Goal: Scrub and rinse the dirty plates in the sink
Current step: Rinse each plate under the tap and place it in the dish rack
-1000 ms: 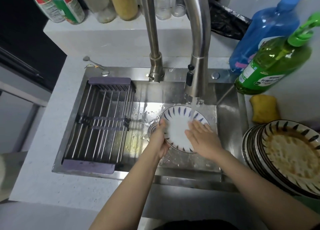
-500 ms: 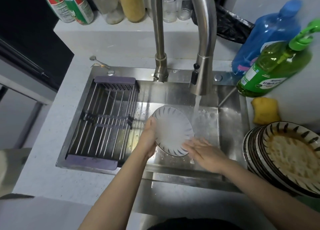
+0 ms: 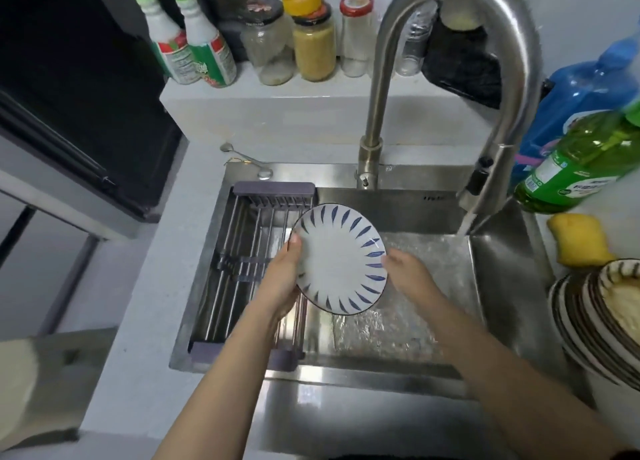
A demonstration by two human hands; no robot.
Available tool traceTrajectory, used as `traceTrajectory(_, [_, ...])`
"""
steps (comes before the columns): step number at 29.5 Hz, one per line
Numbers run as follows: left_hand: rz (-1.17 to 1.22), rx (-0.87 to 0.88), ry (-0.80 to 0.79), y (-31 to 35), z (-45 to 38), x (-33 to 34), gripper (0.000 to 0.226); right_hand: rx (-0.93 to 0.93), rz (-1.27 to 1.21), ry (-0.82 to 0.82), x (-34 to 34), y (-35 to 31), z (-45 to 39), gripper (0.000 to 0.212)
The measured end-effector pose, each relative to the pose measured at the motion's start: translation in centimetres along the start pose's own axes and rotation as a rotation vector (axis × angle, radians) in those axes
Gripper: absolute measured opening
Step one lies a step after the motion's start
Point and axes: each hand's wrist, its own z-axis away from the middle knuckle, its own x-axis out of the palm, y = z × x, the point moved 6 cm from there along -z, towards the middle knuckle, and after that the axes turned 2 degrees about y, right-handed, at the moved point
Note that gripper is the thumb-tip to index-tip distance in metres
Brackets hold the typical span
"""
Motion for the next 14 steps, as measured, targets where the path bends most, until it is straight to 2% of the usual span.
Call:
traceTrajectory(3, [0.019, -0.020, -0.066, 1.9, -0.8, -3.4, 0.065, 0.044, -0.125, -0.010, 1.9, -3.0, -0.2, 0.021])
traceTrajectory(6, [0.023, -0.060, -0.116, 3.7, -2.1, -5.8, 0.069, 0.015, -0.182, 0.104, 3.2, -5.9, -0.5, 0.018])
traceTrajectory(10, [0.189, -0.309, -0.186, 4.0, -3.7, -7.4, 0.090, -0.176, -0.163, 0.232, 3.6, -9.0, 0.1, 0.021])
traceTrajectory(12, [0.192, -0.406, -0.268, 4.2, -4.5, -8.4, 0.080, -0.220, -0.204, 0.234, 4.3, -10.3, 0.5, 0.028])
traceTrajectory(14, [0.135, -0.402, -0.327, 4.8, -4.7, -8.8, 0.057, -0.227, -0.270, 0.194, 4.8, -11.3, 0.7, 0.031])
